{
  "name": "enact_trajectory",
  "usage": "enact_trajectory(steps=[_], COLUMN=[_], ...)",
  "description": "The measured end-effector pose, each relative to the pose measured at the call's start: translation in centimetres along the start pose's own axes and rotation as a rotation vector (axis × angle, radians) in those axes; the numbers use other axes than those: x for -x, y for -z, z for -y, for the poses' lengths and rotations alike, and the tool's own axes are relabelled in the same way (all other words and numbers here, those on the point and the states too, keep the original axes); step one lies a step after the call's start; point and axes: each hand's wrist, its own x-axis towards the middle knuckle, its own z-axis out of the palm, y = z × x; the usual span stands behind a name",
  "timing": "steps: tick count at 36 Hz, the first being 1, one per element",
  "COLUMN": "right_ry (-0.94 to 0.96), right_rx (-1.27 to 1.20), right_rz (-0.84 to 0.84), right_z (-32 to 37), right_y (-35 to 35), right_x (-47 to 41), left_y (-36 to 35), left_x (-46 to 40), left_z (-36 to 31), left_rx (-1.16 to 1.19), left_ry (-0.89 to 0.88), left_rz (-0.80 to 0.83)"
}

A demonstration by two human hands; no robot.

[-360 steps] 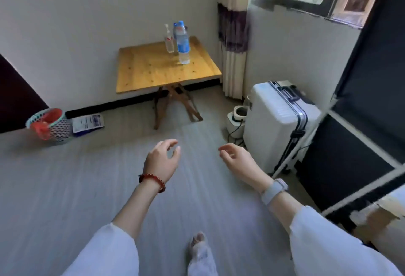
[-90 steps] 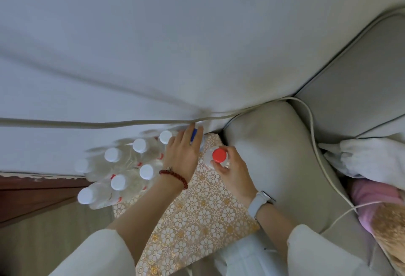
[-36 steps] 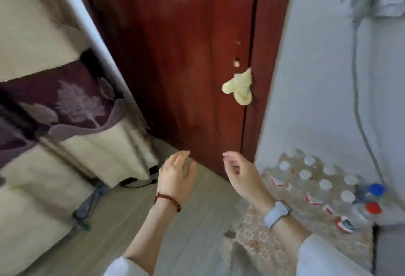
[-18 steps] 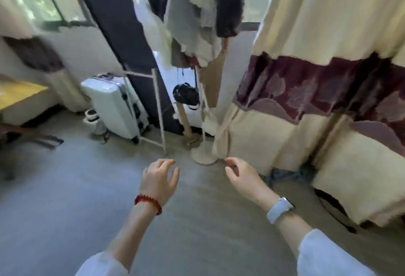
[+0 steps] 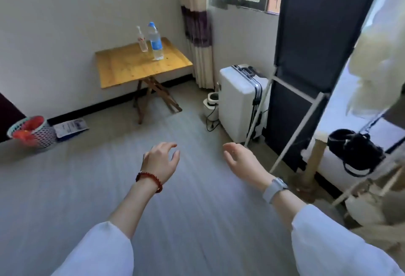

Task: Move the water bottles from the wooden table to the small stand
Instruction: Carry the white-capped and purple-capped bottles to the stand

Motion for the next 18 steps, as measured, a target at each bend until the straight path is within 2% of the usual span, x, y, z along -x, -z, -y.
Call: enact_trajectory(steps=[9, 18], right_ry=[0.135, 0.175], right_rx=[-0.026, -0.022], right_rz=[0.124, 0.106], right_z=[5.0, 11.6], right_y=[-3.9, -6.6], right_x=[-22.5, -49.3], left_y=[0.3, 3.3], left_x=[-17.3, -42.1], left_z=[9.3, 19.6], left_rx=[0.046, 0.129], left_ry=[0.187, 0.252], left_rz=[-0.078, -0.213])
